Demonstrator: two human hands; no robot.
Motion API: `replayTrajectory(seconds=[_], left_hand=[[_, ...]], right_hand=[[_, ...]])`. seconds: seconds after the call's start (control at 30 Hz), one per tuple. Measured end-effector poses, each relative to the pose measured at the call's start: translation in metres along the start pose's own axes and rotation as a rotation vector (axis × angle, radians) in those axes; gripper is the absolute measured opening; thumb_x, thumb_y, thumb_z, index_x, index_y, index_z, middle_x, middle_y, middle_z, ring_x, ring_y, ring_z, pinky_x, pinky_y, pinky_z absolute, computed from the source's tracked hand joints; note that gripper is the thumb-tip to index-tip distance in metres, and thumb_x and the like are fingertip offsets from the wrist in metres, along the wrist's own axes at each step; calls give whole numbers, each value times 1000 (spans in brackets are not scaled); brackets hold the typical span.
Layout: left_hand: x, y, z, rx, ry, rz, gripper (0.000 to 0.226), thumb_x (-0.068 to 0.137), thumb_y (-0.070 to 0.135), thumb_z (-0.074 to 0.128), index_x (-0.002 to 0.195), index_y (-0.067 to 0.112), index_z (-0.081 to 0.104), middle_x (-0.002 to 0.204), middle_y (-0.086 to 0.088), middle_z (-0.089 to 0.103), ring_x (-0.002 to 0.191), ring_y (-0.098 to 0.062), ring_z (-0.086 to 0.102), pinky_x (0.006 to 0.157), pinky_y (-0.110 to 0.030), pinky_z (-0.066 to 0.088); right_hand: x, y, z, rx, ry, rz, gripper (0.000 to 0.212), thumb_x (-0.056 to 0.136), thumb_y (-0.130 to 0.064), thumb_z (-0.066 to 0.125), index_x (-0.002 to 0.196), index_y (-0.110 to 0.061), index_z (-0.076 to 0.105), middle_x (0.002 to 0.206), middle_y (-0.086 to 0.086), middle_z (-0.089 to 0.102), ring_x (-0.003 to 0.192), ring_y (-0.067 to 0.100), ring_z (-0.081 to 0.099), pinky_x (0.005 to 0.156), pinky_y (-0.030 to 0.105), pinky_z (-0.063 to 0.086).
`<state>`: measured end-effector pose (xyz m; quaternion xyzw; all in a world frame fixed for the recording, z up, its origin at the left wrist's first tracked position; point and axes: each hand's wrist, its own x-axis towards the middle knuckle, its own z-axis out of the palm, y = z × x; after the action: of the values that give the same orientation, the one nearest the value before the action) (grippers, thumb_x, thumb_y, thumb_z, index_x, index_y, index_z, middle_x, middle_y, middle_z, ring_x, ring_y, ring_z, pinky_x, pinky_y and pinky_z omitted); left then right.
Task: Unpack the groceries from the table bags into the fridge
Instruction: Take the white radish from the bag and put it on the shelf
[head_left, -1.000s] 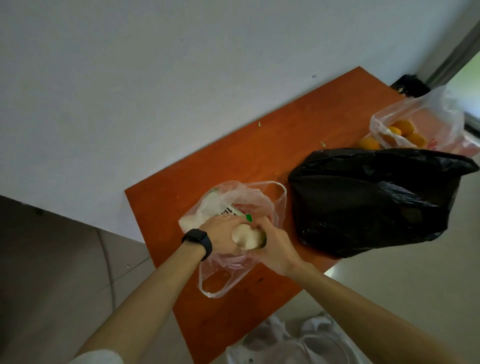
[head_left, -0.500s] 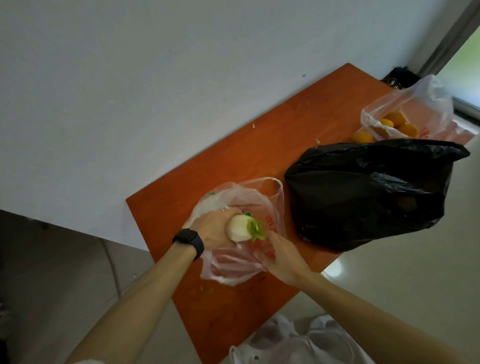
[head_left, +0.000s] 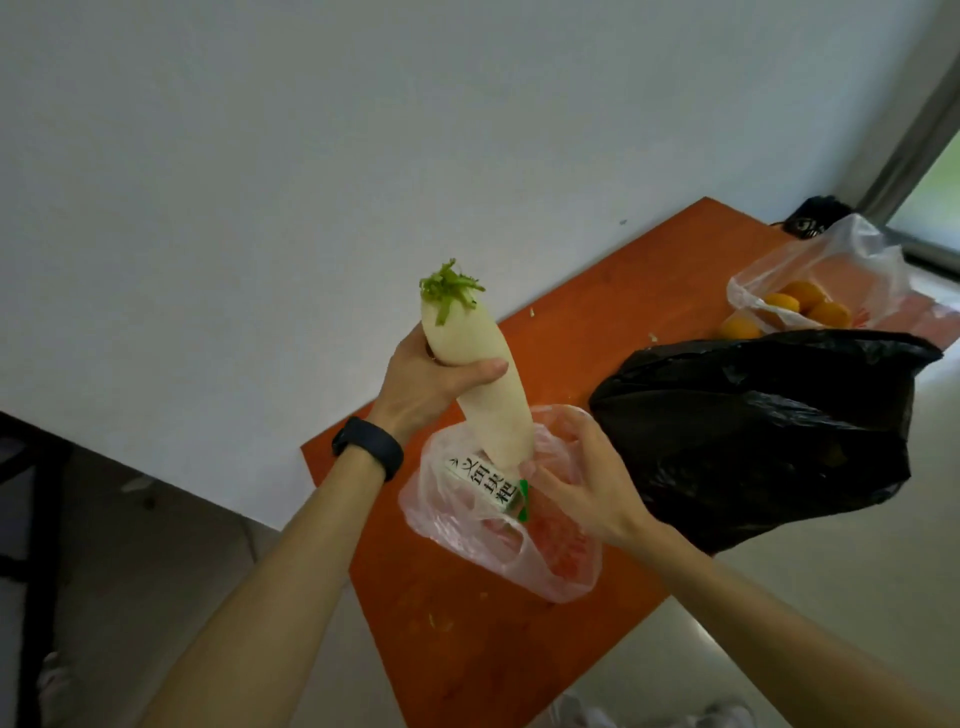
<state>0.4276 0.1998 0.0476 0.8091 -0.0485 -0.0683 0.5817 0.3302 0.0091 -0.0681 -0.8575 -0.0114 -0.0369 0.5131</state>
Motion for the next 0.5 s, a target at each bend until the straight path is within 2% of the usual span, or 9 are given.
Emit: replayTrajectory(seconds=[0.1,0.2,0.3,0.4,0.5], left_hand=[[9,40,24,-143,24,28,54,65,28,90,113,19,68,107,4,75,97,-12,71,76,-33,59],[16,80,64,-302,31,26,47,70,32,85,110,21,66,107,3,73,97,-16,71,69,-32,60],[21,119,117,-494,7,-9,35,81,30,77,112,21,62,108,1,71,96,-18,69,66,-30,58],[23,160,179,-631,-60,-32,47,83,34,74,124,18,58,114,-3,69,97,-19,68,69,-34,59],[10,202,255,-745,-153,-24,55,83,37,75,130,19,53,118,-5,67,98,-19,68,69,-34,59]], right_hand=[[13,-19,-46,34,69,-45,103,71,-73,72,154,-41,19,155,-17,29,140,3,30,107,24,32],[15,-30,-98,-29,130,-93,113,67,-72,78,153,-50,8,157,-16,28,137,5,38,104,35,43],[2,-30,-155,-227,276,-108,109,71,-57,82,150,-54,6,151,-13,34,120,0,41,95,35,48],[-21,-25,-224,-353,428,-123,100,76,-49,80,152,-48,15,144,-10,42,114,3,45,92,39,53],[-52,-21,-296,-440,537,-106,97,76,-47,78,153,-46,19,145,-6,46,113,9,49,90,35,53]])
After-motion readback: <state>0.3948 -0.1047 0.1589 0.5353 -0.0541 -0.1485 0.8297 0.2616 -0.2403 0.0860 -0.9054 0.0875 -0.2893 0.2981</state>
